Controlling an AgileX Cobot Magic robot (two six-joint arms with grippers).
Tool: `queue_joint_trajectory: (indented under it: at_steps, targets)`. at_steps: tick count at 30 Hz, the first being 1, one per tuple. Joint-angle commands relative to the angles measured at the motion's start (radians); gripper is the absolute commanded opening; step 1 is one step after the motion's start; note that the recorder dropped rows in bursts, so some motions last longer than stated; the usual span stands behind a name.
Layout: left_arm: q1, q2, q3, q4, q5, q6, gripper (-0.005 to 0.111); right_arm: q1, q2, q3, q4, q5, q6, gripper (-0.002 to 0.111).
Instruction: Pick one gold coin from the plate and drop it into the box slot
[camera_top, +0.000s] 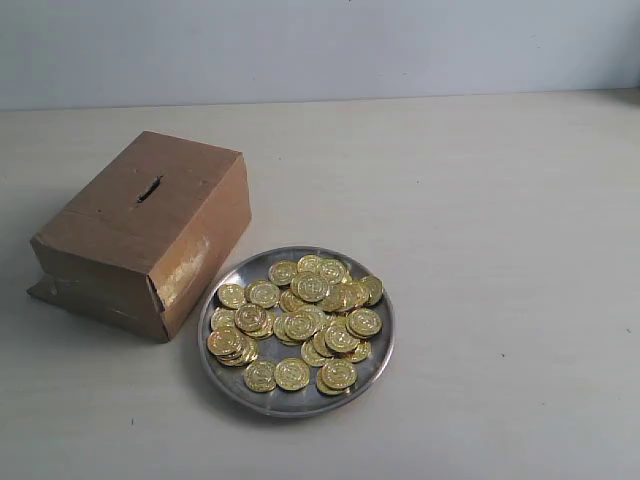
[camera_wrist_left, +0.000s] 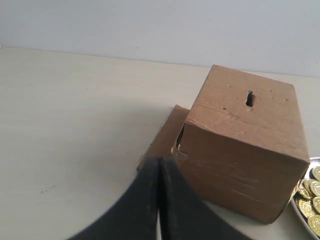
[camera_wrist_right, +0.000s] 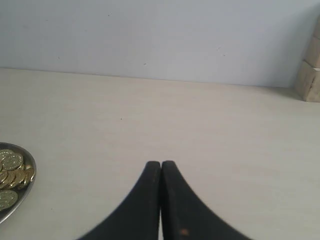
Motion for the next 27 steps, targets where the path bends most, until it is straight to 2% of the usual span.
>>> queue_joint_trajectory:
  at_steps: [1, 27]
  targets:
    - [-0.005, -0.004, 0.004, 0.000, -0.006, -0.003, 0.000, 0.001, -0.006, 0.005, -0.008, -0.003, 0.005, 0.000]
    - [-0.005, -0.004, 0.004, 0.000, -0.006, -0.003, 0.000, 0.001, -0.006, 0.005, -0.008, -0.011, 0.005, 0.000]
